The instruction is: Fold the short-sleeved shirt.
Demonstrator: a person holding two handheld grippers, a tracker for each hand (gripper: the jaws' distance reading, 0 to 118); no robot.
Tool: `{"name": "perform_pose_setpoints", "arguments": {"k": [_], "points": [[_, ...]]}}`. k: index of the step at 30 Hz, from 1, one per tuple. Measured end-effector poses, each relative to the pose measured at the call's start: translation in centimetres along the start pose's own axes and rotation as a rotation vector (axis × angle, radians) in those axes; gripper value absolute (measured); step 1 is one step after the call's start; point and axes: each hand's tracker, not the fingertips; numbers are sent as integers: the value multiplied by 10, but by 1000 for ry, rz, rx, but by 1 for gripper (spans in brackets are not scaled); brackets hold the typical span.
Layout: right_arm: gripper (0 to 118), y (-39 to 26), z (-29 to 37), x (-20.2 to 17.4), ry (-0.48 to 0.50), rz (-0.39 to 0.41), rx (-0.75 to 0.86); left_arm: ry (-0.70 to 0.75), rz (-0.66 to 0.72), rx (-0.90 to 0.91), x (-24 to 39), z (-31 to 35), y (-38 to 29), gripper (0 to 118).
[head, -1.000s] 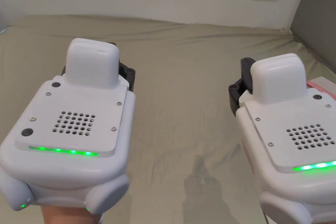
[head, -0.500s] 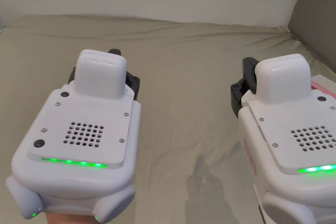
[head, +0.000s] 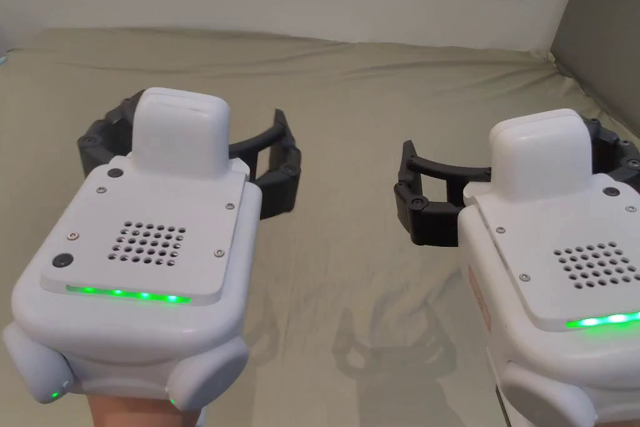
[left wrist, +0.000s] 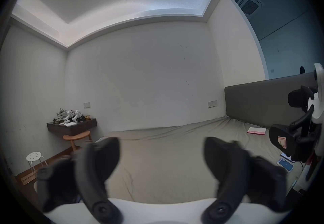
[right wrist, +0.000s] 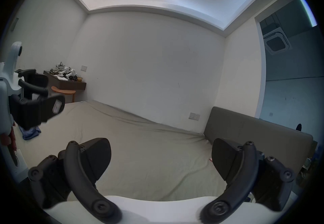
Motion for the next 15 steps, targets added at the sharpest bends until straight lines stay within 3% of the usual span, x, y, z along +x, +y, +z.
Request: {"name": "perform_pose_setpoints", "arguments": {"k": [2, 4, 9, 11, 13, 15], "points": [[116, 2, -2, -2, -8, 7, -5, 2, 4, -1, 0, 0, -1, 118], [116, 6, -4, -3, -7, -15, -26, 11, 5, -2, 0, 0, -1, 118], [116, 19, -3, 7, 146, -237, -119, 9, -6, -11, -1, 1, 0, 118], [116, 27, -4, 9, 102, -300, -191, 8, -11, -12, -1, 1, 1, 118], [116, 38, -5, 7, 38, -305, -276, 8, -9, -10, -2, 2, 2, 118], [116, 44, -8, 7, 5, -243, -347, 7, -5, -6, -2, 3, 3, 118]]}}
